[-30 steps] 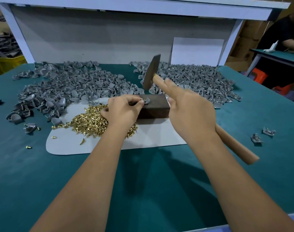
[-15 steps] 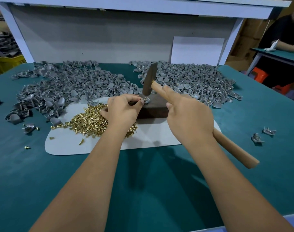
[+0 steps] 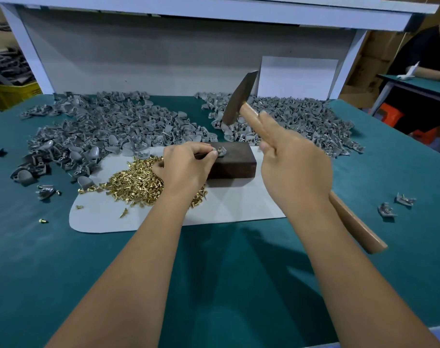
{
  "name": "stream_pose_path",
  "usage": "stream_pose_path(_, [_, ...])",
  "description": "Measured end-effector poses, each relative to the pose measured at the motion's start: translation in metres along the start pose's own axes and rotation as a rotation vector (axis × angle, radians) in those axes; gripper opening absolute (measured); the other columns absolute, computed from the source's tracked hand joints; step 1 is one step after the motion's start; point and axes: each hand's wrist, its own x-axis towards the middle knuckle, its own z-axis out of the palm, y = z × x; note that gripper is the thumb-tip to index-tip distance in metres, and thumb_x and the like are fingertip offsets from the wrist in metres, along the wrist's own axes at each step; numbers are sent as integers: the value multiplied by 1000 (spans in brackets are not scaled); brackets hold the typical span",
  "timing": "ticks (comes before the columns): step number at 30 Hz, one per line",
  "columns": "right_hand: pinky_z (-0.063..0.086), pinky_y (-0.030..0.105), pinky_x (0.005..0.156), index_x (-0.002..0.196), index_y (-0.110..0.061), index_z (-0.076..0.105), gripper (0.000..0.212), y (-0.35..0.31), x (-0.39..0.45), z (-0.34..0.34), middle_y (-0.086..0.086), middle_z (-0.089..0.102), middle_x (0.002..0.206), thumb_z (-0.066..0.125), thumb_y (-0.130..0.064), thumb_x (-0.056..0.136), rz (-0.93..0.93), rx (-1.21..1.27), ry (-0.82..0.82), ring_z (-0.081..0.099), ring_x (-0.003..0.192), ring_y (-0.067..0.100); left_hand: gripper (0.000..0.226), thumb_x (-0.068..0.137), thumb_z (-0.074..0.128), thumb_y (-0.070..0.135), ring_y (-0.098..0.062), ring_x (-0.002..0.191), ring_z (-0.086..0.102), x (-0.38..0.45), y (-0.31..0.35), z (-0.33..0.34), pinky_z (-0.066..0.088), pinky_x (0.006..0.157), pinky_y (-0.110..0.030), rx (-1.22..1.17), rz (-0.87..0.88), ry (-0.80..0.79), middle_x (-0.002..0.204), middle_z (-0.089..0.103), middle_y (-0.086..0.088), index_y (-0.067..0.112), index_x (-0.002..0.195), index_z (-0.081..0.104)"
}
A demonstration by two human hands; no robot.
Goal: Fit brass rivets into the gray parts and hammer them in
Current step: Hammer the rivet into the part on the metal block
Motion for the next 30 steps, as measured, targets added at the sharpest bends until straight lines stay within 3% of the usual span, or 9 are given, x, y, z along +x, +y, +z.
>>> stream_pose_path(4, [32, 32, 60, 139, -43, 37, 50, -1, -1, 6, 5, 68, 99, 49, -23, 94, -91, -146, -214, 63, 84, 30, 30, 86, 68, 49, -12, 124, 46, -1, 0, 0, 18, 92, -41, -22, -10, 3, 88, 62, 30, 54, 59, 57])
stream_pose_path(9, [36, 33, 63, 136, -38, 45, 45, -4, 13, 1, 8, 68, 101, 51, -23, 94, -27, -24, -96, 63, 87, 33, 25, 85, 70, 49, -11, 125, 44, 0, 2, 2, 17, 92, -40, -13, -39, 14, 89, 61, 29, 50, 62, 60])
stream_pose_path(13, [31, 28, 60, 131, -35, 50, 39, 2, 28, 6, 5, 46, 90, 51, -20, 95, 130, 17, -24, 44, 67, 24, 12, 88, 65, 51, -13, 127, 43, 0, 0, 0, 13, 86, -38, 6, -17, 1, 100, 64, 27, 49, 76, 66])
stream_pose_path(15, [26, 27, 53, 118, -27, 55, 26, 9, 30, 13, 5, 49, 89, 51, -17, 94, 199, -24, -50, 41, 67, 23, 10, 88, 64, 52, -12, 127, 41, -1, 0, 0, 15, 88, -39, 4, -26, -11, 100, 63, 27, 49, 79, 67])
stream_pose_path(18, [29, 31, 57, 107, -18, 55, 16, 20, 20, 26, 9, 61, 92, 49, -14, 92, 299, -29, -110, 44, 72, 28, 12, 90, 62, 50, -11, 128, 39, 1, 2, 1, 18, 95, -42, -16, -55, -34, 103, 62, 26, 48, 78, 65])
stream_pose_path(22, [32, 35, 61, 113, -16, 54, 24, 30, 10, 34, 12, 65, 100, 48, -11, 91, 374, 58, -158, 52, 84, 35, 11, 91, 62, 48, -13, 128, 40, 2, 2, 3, 16, 92, -40, -65, -79, -33, 112, 66, 22, 46, 84, 70])
stream_pose_path(25, [35, 36, 65, 124, -16, 51, 33, 33, 9, 36, 12, 64, 108, 48, -11, 92, 409, 98, -171, 55, 96, 37, 14, 90, 64, 46, -13, 127, 40, 1, 2, 1, 18, 98, -42, -109, -80, -43, 110, 65, 23, 47, 76, 66])
stream_pose_path(30, [32, 32, 62, 102, -14, 52, 13, 41, 6, 37, 8, 55, 88, 49, -13, 89, 454, 49, -256, 43, 76, 30, 11, 89, 66, 43, -13, 127, 41, -1, 3, -4, 15, 92, -37, -162, -104, -68, 108, 66, 23, 41, 80, 72])
